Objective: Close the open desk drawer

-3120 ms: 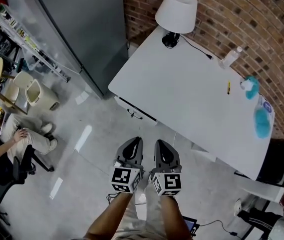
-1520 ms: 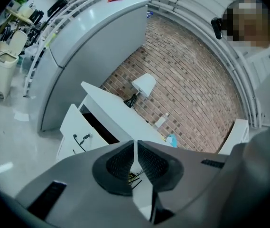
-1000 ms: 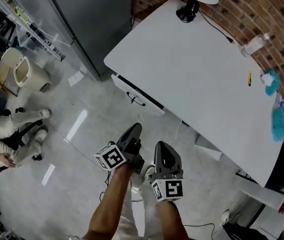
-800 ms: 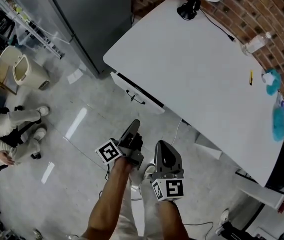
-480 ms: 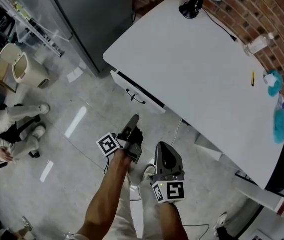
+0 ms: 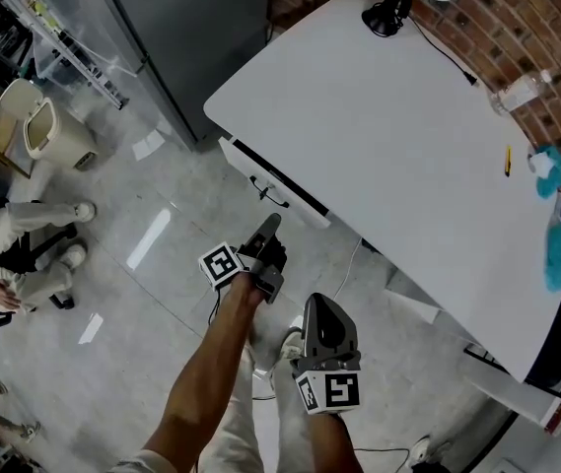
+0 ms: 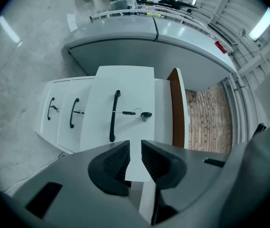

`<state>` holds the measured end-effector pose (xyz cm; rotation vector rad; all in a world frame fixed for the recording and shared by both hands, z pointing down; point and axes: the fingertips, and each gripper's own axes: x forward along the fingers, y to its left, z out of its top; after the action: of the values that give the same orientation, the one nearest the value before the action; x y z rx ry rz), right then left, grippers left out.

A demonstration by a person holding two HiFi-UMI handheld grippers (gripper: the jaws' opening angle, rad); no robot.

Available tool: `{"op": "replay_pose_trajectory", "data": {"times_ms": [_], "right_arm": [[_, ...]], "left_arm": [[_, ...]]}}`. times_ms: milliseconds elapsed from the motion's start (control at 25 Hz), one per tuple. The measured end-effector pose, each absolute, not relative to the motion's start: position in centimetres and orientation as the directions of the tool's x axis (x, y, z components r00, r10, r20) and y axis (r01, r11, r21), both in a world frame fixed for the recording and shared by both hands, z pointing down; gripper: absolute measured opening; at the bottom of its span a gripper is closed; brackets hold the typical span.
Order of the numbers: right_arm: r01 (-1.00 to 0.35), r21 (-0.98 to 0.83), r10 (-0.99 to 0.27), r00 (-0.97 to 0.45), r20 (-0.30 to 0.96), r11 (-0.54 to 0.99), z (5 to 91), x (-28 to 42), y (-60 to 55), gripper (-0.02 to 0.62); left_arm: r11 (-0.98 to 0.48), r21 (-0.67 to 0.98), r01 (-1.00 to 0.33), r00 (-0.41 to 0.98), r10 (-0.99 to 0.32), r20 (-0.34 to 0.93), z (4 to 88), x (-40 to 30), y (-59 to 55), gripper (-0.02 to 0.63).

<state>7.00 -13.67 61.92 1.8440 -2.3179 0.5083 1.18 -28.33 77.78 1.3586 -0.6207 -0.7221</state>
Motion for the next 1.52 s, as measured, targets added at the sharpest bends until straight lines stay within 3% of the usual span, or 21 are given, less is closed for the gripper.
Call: {"op": "replay_pose_trajectory", "data": {"times_ms": [920,1160,1520], "right_arm": [[-0.962,-0.184,-0.905,-0.255,0.341,0.201,63.8,8.1,-13.6,0.002],[-0.960,-0.191,-0.905,-0.258,0.338,0.203,63.8,8.3,-14.0,0.002],[-0.960,-0.203,-0.905,-0.252,0.342,0.191,64.3,9.2,-14.4,0.002]], "left_arm": [[0.097,0.995,0.011,0.632,-0.772,0.069,82.9,1.6,-32.3,0.076],[0.089,0.995,-0.055,0.646,-0.756,0.103,83.1,2.0,-32.7,0.034],[0.051,0.999,-0.018,0.672,-0.739,0.050,82.3,3.1,-33.1,0.031]]}}
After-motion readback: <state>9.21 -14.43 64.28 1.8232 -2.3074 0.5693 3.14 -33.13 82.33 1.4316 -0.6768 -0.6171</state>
